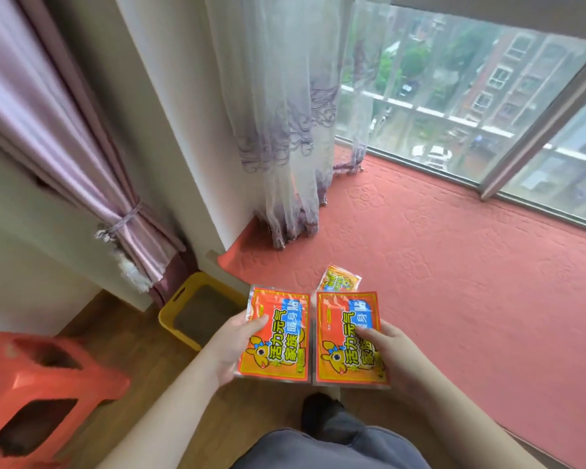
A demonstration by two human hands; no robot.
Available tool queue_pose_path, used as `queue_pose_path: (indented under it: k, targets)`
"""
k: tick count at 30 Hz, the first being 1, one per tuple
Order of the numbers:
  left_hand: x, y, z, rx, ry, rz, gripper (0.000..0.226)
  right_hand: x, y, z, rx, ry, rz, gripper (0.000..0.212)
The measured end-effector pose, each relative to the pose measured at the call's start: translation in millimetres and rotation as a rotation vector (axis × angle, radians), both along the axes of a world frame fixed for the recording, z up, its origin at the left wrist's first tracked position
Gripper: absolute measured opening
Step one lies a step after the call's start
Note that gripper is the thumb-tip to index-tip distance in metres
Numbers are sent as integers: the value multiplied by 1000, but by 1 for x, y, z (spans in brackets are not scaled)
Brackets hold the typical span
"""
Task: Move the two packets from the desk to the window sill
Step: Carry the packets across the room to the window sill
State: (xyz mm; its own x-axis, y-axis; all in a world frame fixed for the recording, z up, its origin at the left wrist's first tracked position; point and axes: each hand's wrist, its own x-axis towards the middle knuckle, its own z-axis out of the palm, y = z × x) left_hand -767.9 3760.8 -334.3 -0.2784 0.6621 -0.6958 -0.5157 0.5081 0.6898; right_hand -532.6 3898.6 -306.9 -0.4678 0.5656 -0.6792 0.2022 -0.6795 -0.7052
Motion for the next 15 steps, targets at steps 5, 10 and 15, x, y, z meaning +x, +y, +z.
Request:
queue_pose_path:
  k: [5,10,15]
  targets:
    - [-13,60,-1,-13,20,-59,27,-3,44,-12,-29,-21,-73,24]
    - [-20,115,-3,-31,31,-134,27,-15,88,-19,-30,-20,-86,21]
    - [-27,153,-10,-48,-7,-196,26,-20,117,-30,-46,-62,-127,21]
